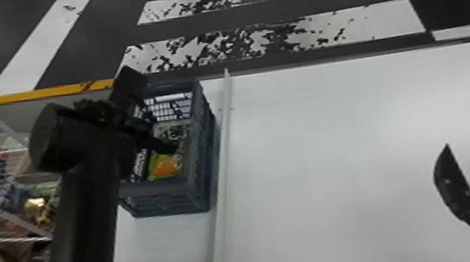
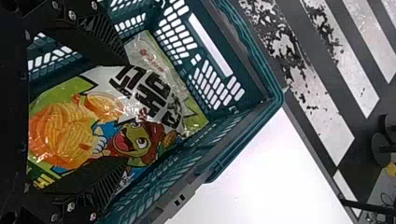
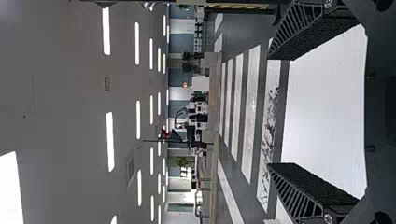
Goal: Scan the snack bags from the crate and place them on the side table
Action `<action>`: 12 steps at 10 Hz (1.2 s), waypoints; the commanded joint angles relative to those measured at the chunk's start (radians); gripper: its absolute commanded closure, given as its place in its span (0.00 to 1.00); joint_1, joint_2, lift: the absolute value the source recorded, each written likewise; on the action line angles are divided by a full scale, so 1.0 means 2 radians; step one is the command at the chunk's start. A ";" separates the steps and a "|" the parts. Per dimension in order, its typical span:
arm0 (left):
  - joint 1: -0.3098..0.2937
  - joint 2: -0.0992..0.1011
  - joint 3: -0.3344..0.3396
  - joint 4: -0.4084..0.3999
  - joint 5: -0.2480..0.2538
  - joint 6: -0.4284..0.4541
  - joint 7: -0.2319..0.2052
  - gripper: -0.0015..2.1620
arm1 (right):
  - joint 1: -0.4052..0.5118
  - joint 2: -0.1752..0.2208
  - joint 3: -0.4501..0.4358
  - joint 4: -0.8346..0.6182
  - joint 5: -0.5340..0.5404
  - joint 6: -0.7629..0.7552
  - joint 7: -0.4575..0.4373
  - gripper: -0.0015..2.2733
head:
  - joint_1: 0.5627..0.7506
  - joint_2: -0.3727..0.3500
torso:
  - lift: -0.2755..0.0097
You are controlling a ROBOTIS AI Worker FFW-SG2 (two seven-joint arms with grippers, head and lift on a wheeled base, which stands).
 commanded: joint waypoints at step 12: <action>-0.108 -0.027 -0.063 0.250 -0.044 -0.021 0.053 0.15 | -0.006 -0.003 -0.001 0.001 -0.003 0.010 0.014 0.03 | 0.70 0.77 | 0.64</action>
